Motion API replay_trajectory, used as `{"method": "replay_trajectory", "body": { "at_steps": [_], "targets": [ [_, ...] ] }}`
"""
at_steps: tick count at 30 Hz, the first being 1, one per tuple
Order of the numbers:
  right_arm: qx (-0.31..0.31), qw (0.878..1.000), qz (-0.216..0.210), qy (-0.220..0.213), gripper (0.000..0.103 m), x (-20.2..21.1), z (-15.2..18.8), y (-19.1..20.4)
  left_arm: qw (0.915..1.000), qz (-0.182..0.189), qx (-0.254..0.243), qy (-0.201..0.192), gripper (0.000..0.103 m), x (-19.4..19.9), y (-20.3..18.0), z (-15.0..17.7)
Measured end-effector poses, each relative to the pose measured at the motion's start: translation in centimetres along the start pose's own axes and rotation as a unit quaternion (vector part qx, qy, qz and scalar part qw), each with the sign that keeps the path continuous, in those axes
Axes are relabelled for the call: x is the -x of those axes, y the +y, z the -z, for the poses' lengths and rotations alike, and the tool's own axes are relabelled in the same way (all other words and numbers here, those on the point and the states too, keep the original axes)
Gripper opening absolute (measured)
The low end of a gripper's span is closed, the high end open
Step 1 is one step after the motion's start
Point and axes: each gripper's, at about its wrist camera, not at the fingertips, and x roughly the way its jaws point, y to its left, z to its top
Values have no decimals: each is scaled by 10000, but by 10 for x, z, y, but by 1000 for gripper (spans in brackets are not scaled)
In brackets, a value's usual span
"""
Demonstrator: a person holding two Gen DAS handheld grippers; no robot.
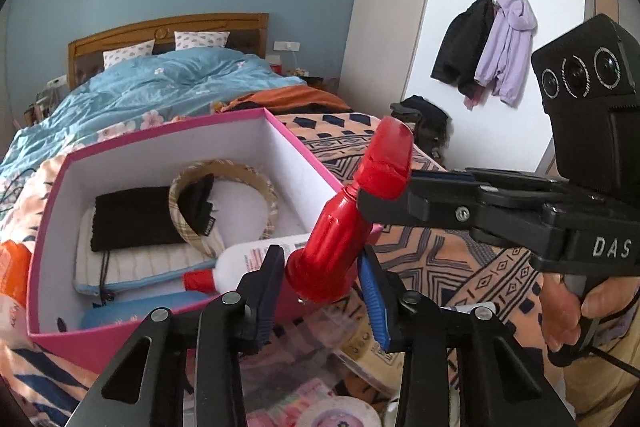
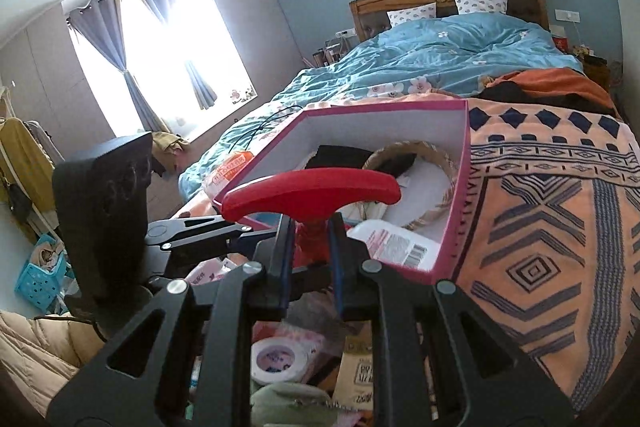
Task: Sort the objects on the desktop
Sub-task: 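Carry the corkscrew into the pink box and open the right gripper, then move the right gripper to the brown wooden rake-shaped scratcher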
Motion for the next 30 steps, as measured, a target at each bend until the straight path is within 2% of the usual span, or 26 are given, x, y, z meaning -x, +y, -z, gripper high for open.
{"method": "replay_trajectory", "body": {
  "at_steps": [7, 11, 18, 24, 30],
  "targets": [
    [-45, 10000, -78, -32, 18, -9, -15, -4, 9999, -114, -95, -34, 34, -2, 6, -6],
    [0, 9999, -135, 19, 11, -16, -20, -2, 9998, -124, -165, -76, 33, -3, 8, -9],
    [-57, 9991, -308, 301, 11, -44, -21, -3, 9990, -146, -395, -144, 32, -9, 6, -18],
    [-337, 9992, -138, 148, 11, -38, -23, -28, 9986, -390, -360, 6, 32, -13, 20, -5],
    [-384, 9989, 46, 268, 12, -34, -13, -40, 9981, -588, -177, 20, 33, -6, 37, 6]
  ]
}}
